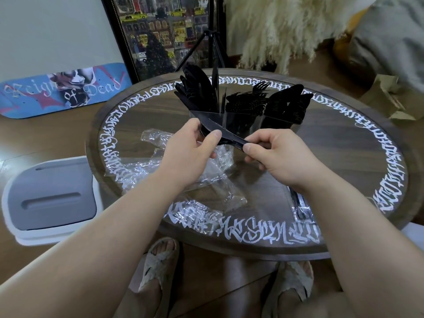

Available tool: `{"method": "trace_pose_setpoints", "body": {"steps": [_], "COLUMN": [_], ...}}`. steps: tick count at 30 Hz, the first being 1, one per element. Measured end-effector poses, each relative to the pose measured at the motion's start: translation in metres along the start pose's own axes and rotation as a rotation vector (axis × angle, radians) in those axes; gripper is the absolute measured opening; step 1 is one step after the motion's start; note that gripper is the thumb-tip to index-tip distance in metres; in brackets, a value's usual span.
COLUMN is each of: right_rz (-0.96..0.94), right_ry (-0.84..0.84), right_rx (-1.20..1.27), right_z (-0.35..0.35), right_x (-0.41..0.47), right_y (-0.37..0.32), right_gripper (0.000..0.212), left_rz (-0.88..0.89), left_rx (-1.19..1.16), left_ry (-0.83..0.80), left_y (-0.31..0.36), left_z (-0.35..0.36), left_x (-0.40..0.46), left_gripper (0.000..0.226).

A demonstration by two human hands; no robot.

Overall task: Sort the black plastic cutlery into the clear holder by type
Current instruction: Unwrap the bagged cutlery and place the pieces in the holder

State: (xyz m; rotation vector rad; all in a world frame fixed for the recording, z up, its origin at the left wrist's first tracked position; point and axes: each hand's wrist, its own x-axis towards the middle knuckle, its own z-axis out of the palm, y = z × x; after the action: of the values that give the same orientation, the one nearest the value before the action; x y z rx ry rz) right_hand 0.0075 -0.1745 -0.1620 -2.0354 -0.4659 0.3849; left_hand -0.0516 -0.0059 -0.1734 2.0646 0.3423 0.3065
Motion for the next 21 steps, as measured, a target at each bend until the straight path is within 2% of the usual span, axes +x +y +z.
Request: {"method": "trace_pose_setpoints", "body": {"steps": [5, 10, 15, 21], "right_rz": [-0.015, -0.005, -0.086, -0.111], "right_ry": [-0.072, -0.130, -0.060, -0.048], "right_rx": [-0.025, -0.105, -0.108, -0.112], "right_z": [0.000, 0.003, 0.008, 0.012], "right_x": [0.000, 0.002, 0.007, 0.009], "right_y": [0.000, 0.003, 0.000, 0.000], "right_gripper": [0.012, 0.006, 0.035, 0.028], "left_rz": [-0.010, -0.001, 0.039, 0.021], "left_rx": [-0.137, -0.144, -0.122, -0.155], "left_ry": [0.049, 0.014, -0.060, -0.064], "left_y": [0.005, 0.006, 0.007, 0.008], "left_z": [0.004, 0.005, 0.014, 0.013], "left_x": [0.001, 0.002, -0.002, -0.003], "left_gripper": [0.015, 0.008, 0.009, 0.010]}}
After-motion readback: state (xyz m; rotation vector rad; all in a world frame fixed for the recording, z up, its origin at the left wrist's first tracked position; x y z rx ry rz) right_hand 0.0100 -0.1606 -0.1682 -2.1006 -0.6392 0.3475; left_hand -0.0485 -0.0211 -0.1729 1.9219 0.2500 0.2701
